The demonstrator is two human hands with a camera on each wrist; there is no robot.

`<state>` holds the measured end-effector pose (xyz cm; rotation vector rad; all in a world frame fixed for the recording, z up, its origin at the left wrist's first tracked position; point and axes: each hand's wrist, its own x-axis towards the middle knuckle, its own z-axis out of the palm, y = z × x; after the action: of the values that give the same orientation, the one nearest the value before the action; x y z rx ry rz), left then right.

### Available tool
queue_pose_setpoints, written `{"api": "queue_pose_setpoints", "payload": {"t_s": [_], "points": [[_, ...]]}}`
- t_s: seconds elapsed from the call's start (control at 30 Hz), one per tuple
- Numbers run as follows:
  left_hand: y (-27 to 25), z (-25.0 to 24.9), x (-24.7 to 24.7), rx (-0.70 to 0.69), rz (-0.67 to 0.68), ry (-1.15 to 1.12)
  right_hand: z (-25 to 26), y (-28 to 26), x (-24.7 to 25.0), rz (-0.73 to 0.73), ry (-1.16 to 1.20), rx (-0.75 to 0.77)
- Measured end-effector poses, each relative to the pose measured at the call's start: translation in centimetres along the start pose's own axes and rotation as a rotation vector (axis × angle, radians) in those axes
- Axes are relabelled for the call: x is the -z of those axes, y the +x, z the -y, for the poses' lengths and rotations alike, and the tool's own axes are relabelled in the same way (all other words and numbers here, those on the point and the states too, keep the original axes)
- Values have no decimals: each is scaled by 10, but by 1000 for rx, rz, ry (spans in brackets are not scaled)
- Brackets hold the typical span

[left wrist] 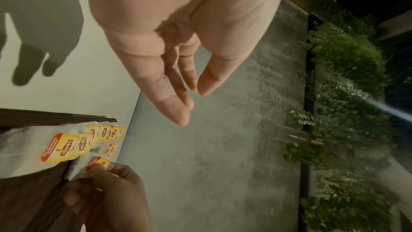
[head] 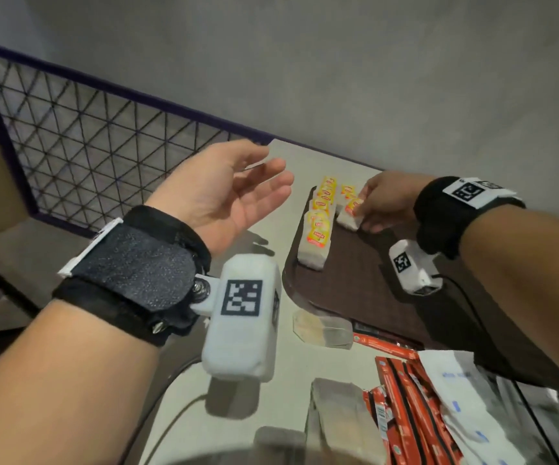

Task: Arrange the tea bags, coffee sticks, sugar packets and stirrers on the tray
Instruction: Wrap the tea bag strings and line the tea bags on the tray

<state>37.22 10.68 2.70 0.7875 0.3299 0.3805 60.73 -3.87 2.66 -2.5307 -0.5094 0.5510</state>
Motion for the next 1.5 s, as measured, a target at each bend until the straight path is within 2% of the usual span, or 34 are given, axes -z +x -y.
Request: {"api": "queue_pose_setpoints", "payload": {"t_s": [0.13,0.3,0.37,0.43,0.53,0.6,0.7,0.77,0.83,0.93,1.03,1.2,1.37,1.5], "points": [[3,3,3,12,-27,1,9,-6,-4,-13,59,-13],[3,8,5,13,-33,29,19,-13,-8,-73,-16,-9],[3,8,6,3,-29,27,20,-16,-9,-118,-124,0],[2,7,8,-6,-35,23,21,-20,-7,-201,-336,36],[2,7,10,-11,-55,19,24,-40,2,-278,-535,176],[2,7,11,-10,-67,20,28,-68,2,-217,-539,326],[1,8,12,-7,-77,27,28,-124,-13,-6,-528,536],[1,8,11,-2,-77,27,25,-159,-29,173,-582,580],[1,7,11,-3,-78,25,22,-179,-47,266,-663,614],[0,6,10,-8,-77,26,18,-187,-72,148,-752,686],[-2,6,11,-12,-72,19,18,-187,-89,50,-815,684],[-2,4,12,-17,-67,-7,24,-185,-98,9,-825,648],[-2,4,10,-5,-59,-22,23,-184,-101,-33,-846,679],[-2,7,9,-2,-67,-28,20,-183,-92,46,-764,706]]}}
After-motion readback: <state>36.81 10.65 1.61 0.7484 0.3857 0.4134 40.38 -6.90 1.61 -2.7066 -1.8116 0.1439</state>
